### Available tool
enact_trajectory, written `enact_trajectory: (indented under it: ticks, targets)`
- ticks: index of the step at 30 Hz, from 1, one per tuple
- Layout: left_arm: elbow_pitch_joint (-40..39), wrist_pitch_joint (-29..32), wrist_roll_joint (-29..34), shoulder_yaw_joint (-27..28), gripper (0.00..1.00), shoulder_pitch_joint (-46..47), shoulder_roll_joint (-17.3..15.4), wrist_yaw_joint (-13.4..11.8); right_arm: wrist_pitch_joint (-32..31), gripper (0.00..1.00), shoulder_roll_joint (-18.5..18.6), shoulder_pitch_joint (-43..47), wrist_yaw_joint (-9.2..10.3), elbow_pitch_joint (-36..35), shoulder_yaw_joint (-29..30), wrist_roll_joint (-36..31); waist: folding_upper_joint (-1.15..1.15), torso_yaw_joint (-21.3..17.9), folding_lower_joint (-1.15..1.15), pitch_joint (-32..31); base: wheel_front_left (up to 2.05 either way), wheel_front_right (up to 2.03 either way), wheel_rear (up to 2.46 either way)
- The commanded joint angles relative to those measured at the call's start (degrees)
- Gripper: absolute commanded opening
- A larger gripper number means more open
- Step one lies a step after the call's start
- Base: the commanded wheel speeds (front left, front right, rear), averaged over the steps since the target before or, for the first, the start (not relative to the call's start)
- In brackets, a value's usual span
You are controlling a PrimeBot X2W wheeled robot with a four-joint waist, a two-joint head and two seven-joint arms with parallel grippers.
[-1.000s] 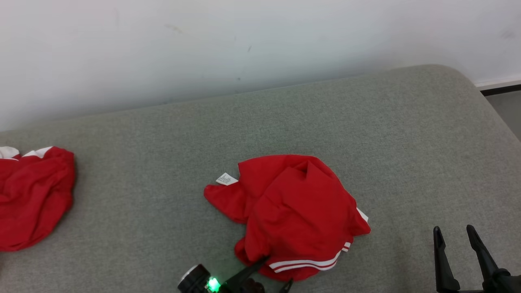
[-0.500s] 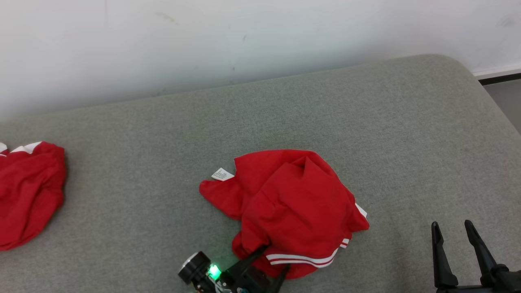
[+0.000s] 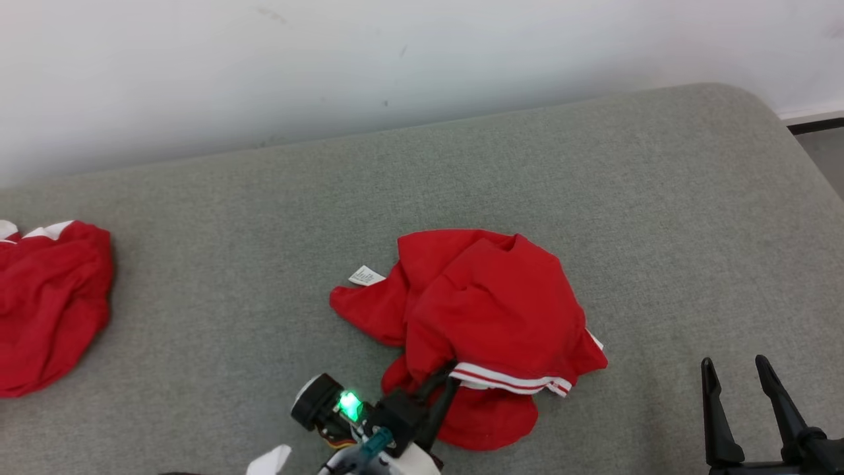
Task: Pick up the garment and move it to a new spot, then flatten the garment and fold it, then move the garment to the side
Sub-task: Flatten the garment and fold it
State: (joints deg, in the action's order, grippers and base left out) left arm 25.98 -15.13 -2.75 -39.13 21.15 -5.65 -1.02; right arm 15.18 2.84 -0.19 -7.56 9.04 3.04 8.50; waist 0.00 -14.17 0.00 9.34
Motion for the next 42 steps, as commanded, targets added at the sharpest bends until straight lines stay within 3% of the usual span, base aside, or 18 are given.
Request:
enact_trajectory:
  ticks: [1,8,16,33,42]
  targets:
    - [-1.2,0.0,-1.1,0.6,0.00,-0.7,0.1,0.3,-0.1,1.00,0.1,0.5,0.14,0.1,0.2,-0.8,0.00,0.4,0.00,-0.5,0.00,0.00,0.00]
    - [-10.4,0.0,-4.9,5.3,0.00,0.7,0.6,1.9,-0.1,1.00,0.1,1.9,0.14,0.7,-0.2,-0.8,0.00,3.2,0.00,-3.4,0.00,0.00,0.00]
    - [-15.5,0.1,-7.4,8.5,0.00,3.3,0.4,2.2,-0.1,1.00,0.1,2.8,0.14,1.6,-1.4,-1.0,0.00,4.9,0.00,-7.4,0.00,0.00,0.00]
    - [-29.1,12.5,-13.9,8.0,0.00,10.6,0.7,5.5,-0.1,1.00,0.1,3.4,0.14,2.2,-1.9,0.2,0.00,6.9,0.00,-9.9,0.00,0.00,0.00]
    - [-32.6,16.1,-14.6,8.8,0.00,18.0,1.1,5.4,-0.1,1.00,0.1,3.5,0.14,2.3,-2.3,0.7,0.00,6.7,0.00,-9.9,0.00,0.00,0.00]
